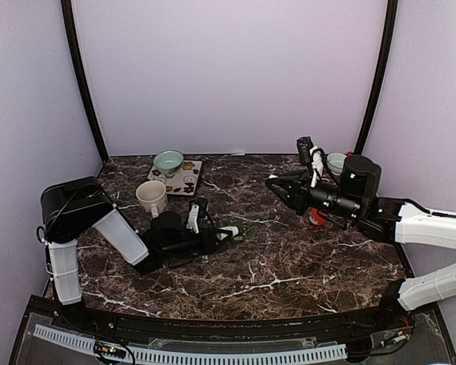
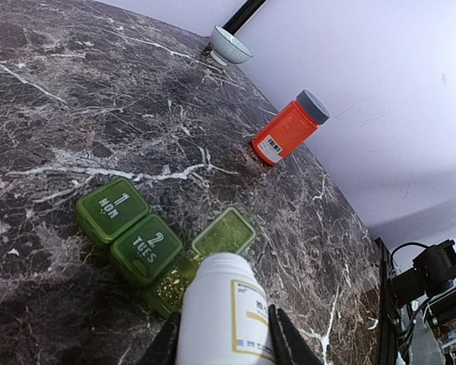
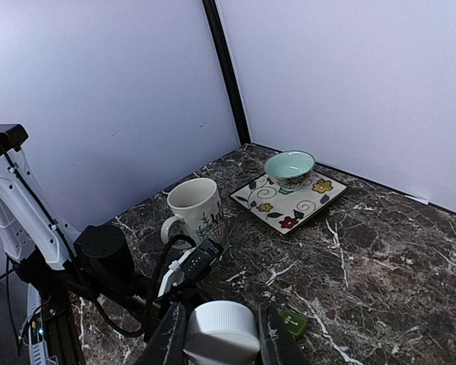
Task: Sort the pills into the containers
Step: Pour the pill into the compartment of the pill container.
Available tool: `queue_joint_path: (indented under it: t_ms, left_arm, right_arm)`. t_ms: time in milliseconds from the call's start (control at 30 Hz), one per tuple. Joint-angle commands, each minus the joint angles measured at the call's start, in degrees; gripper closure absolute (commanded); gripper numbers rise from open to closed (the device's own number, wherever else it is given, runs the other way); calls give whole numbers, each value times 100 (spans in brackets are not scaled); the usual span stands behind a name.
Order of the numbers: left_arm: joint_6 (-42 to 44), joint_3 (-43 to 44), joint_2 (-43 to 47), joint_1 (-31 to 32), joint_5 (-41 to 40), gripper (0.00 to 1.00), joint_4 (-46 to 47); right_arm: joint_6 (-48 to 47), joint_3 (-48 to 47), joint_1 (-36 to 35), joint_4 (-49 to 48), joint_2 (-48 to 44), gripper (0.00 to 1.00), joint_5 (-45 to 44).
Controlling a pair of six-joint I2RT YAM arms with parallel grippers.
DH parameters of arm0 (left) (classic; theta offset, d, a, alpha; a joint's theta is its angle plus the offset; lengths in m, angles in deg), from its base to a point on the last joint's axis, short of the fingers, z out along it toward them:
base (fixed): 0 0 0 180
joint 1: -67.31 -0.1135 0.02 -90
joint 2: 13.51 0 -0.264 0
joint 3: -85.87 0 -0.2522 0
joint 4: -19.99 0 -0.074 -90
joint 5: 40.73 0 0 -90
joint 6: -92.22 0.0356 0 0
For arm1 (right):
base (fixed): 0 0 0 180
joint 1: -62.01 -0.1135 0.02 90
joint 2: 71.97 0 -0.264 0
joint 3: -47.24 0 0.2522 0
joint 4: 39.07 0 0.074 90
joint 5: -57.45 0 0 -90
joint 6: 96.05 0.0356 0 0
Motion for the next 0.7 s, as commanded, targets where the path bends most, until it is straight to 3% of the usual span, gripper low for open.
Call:
queue_joint_path:
  t_ms: [0, 667]
  left_arm:
    - [-79, -179, 19, 33, 18, 100, 413]
    - [-789, -631, -298, -193, 750, 100, 2437]
  right_arm:
    - [105, -104, 43, -268, 57, 90, 85]
    - [342, -236, 1, -215, 415, 91, 388]
